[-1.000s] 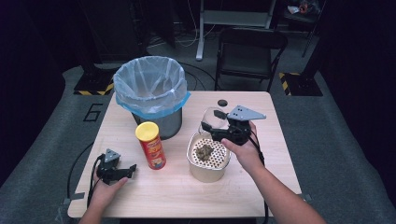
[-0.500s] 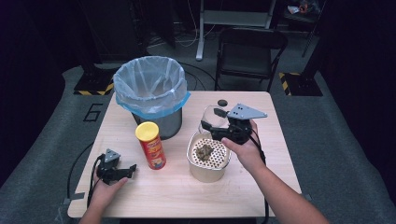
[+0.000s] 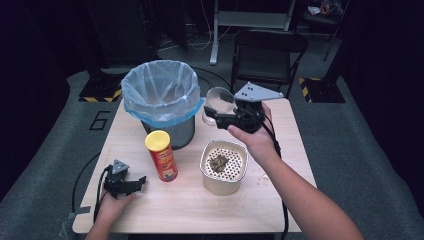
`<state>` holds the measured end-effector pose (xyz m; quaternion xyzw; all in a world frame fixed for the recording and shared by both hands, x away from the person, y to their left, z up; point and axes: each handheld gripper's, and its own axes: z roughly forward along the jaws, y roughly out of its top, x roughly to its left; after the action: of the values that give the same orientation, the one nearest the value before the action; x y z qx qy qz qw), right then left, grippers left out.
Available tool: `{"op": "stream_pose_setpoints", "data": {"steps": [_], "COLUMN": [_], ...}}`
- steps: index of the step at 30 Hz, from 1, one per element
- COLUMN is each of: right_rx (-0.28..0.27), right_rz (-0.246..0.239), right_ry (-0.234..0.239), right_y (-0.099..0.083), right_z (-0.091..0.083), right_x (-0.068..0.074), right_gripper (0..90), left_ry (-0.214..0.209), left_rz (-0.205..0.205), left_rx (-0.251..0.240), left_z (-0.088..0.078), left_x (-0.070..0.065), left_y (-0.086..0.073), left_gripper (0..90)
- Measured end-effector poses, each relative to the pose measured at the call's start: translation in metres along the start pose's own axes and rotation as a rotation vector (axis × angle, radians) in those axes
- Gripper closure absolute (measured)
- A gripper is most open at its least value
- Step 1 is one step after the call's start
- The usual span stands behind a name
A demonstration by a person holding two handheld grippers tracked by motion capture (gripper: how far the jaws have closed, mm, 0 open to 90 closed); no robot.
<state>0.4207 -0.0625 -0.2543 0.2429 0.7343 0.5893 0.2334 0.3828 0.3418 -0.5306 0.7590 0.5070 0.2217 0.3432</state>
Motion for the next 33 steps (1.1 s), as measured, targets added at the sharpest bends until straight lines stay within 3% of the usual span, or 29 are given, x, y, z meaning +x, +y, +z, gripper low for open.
{"op": "stream_pose_setpoints", "data": {"steps": [1, 6, 10, 12, 13, 16, 17, 18, 19, 22, 27, 33], "right_rx": [0.0, -0.015, -0.004, 0.014, 0.014, 0.021, 0.021, 0.041, 0.041, 0.088, 0.132, 0.168], "right_rz": [0.0, -0.028, -0.035, -0.021, -0.021, -0.008, -0.008, 0.0, 0.0, 0.028, 0.047, 0.017], "right_ry": [0.0, -0.009, -0.028, -0.05, -0.05, -0.064, -0.064, -0.08, -0.08, -0.107, -0.104, -0.113], "right_y": [0.0, 0.033, 0.054, 0.063, 0.063, 0.066, 0.066, 0.064, 0.064, 0.057, 0.049, 0.046], "right_z": [0.0, 0.021, 0.045, 0.067, 0.067, 0.096, 0.096, 0.111, 0.111, 0.139, 0.162, 0.179], "right_x": [0.0, 0.007, 0.008, 0.005, 0.005, 0.001, 0.001, -0.001, -0.001, -0.005, -0.004, 0.005], "right_gripper": [32.8, 32.8, 32.8, 32.7, 32.7, 32.4, 32.4, 32.3, 32.3, 32.1, 31.6, 30.6], "left_ry": [0.0, 0.003, 0.003, -0.003, -0.003, -0.004, -0.004, -0.004, -0.003, -0.007, -0.009, -0.009], "left_rz": [0.0, -0.002, 0.003, 0.006, 0.006, 0.005, 0.004, 0.005, 0.007, 0.014, 0.005, 0.005], "left_rx": [0.0, -0.007, -0.005, 0.008, 0.008, 0.008, 0.006, 0.006, 0.005, 0.013, 0.013, 0.012], "left_z": [0.0, 0.0, 0.0, -0.001, -0.001, -0.001, -0.001, -0.001, 0.0, -0.001, -0.001, -0.001], "left_x": [0.0, 0.0, 0.0, 0.001, 0.001, 0.001, 0.001, 0.001, 0.001, 0.001, 0.001, 0.001], "left_y": [0.0, 0.0, 0.0, 0.001, 0.001, 0.001, 0.001, 0.001, 0.001, 0.001, 0.001, 0.001], "left_gripper": [14.0, 14.0, 14.0, 14.0, 14.0, 14.0, 14.0, 13.9, 13.9, 13.9, 13.9, 13.9]}}
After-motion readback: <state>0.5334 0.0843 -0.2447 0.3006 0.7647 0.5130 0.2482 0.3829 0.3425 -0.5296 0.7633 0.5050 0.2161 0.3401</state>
